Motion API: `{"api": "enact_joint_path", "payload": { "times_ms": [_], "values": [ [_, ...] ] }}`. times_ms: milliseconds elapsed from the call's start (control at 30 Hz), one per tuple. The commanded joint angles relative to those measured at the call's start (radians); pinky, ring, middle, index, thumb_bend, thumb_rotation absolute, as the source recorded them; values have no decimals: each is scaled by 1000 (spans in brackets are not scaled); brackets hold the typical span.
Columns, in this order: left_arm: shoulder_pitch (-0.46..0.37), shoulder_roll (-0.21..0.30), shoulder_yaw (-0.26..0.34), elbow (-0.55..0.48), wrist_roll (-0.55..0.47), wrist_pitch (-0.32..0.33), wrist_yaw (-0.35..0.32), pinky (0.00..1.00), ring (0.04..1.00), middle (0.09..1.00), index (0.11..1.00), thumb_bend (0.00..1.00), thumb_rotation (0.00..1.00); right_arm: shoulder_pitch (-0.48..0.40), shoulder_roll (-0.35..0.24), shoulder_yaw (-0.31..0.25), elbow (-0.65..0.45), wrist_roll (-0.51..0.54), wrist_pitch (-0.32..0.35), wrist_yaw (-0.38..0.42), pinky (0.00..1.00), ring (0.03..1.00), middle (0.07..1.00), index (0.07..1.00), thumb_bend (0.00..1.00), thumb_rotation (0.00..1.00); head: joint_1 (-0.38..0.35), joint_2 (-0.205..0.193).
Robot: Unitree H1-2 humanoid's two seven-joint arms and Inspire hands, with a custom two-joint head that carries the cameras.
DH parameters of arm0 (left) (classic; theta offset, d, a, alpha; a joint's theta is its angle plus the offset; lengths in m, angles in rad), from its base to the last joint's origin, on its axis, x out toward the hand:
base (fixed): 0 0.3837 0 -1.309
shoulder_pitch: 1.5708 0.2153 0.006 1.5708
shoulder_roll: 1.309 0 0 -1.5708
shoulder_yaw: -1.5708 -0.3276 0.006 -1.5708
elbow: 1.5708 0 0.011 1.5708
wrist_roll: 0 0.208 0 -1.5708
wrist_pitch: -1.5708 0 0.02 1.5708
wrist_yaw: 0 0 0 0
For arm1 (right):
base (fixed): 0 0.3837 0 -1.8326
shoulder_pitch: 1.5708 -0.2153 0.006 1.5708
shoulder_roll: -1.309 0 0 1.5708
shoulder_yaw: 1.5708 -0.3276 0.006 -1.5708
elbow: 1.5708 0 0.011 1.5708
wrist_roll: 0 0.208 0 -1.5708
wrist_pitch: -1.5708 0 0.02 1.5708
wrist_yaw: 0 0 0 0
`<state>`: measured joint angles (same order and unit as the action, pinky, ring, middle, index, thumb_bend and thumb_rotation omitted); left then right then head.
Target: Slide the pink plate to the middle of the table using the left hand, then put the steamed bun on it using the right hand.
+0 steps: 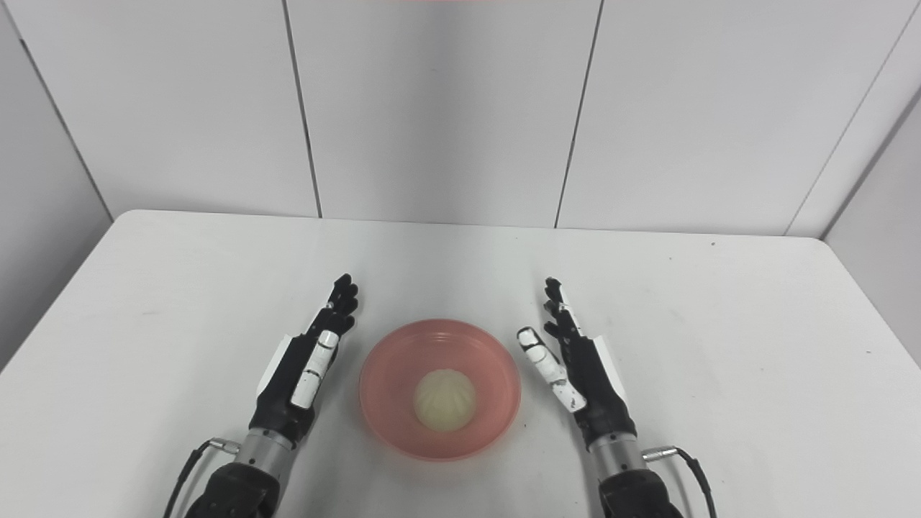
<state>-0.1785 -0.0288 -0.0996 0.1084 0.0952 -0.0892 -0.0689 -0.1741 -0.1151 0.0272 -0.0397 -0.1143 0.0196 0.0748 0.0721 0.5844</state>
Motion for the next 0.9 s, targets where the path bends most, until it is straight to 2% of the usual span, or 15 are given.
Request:
{"api": "enact_joint_path", "payload": {
  "times_ms": [0,100,233,400,600,867],
  "values": [
    [-4,-16,4,-32,-6,10,19,1000,1000,1000,1000,675,1000,-22,11,-12,-8,33,2,-2,924,978,999,1000,519,923,1,1],
    [0,-24,12,-46,-25,41,13,1000,1000,1000,1000,697,1000,-21,21,-18,-9,62,23,-1,929,983,1000,1000,526,911,0,9],
    [5,-31,22,-62,-48,76,13,1000,1000,1000,1000,651,1000,-19,31,-20,-15,90,53,4,925,981,1000,1000,511,888,1,11],
    [3,-22,23,-74,-77,129,-4,1000,1000,1000,1000,650,1000,-15,47,-26,-33,155,86,17,944,977,1000,1000,500,882,0,12],
    [-8,-23,33,-64,-111,134,-6,1000,1000,1000,1000,650,1000,-15,67,-35,-42,191,118,7,961,967,1000,1000,526,862,-3,12],
    [-20,-20,50,-46,-130,132,-5,1000,1000,1000,1000,643,1000,-20,77,-39,-32,209,116,5,969,967,993,1000,539,867,-11,12]
  ]
}}
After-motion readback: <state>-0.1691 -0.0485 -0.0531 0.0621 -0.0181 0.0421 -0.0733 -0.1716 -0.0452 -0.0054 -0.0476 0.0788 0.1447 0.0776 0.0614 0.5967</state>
